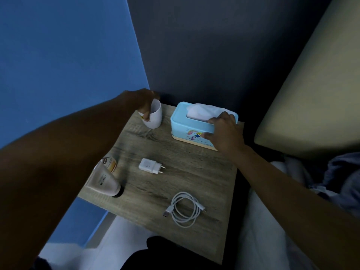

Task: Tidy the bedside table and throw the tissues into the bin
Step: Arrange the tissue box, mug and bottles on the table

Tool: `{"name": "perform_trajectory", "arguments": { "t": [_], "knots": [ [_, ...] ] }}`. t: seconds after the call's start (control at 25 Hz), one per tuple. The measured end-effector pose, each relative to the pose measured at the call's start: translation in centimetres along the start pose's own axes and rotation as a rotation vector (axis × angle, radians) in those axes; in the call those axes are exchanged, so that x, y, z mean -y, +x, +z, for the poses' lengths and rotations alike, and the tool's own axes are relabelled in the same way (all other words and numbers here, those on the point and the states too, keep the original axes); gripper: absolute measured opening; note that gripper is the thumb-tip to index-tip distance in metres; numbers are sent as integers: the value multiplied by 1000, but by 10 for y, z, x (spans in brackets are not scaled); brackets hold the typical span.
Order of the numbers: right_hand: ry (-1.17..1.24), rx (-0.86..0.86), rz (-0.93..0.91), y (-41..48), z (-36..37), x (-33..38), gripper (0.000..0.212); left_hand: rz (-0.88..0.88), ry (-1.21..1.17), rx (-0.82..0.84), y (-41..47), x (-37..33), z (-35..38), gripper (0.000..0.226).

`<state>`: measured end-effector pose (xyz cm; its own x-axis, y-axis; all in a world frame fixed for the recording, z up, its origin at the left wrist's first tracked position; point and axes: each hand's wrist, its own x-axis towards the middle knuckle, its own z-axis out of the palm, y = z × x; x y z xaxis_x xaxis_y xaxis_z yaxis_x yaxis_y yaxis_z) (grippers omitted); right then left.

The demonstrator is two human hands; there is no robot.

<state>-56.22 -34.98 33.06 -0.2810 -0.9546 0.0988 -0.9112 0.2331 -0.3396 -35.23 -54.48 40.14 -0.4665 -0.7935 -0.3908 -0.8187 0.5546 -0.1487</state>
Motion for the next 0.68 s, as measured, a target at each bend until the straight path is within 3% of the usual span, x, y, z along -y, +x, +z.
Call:
{"name": "perform_trajectory", "arguments": {
  "t": [0.12, 0.28, 0.36, 0.48, 0.68],
  "knots": [
    [-10, 5, 12, -2, 1, -1, 55, -23, -21, 15, 1, -2, 1, 108],
    [154, -67, -24, -13, -10, 13, 54, -10, -122, -67, -22, 2, -8, 115],
    [263, -115, -90, -24, -17, 34, 45, 19, -175, -165, -45, 13, -13, 106],
    [442, -11, -277, -52, -18, 89, 38, 48, -210, -258, -96, 39, -6, 77],
    [511, 139, -542, -103, 0, 180, 46, -34, -287, -208, -178, 79, 27, 59]
  ]
}}
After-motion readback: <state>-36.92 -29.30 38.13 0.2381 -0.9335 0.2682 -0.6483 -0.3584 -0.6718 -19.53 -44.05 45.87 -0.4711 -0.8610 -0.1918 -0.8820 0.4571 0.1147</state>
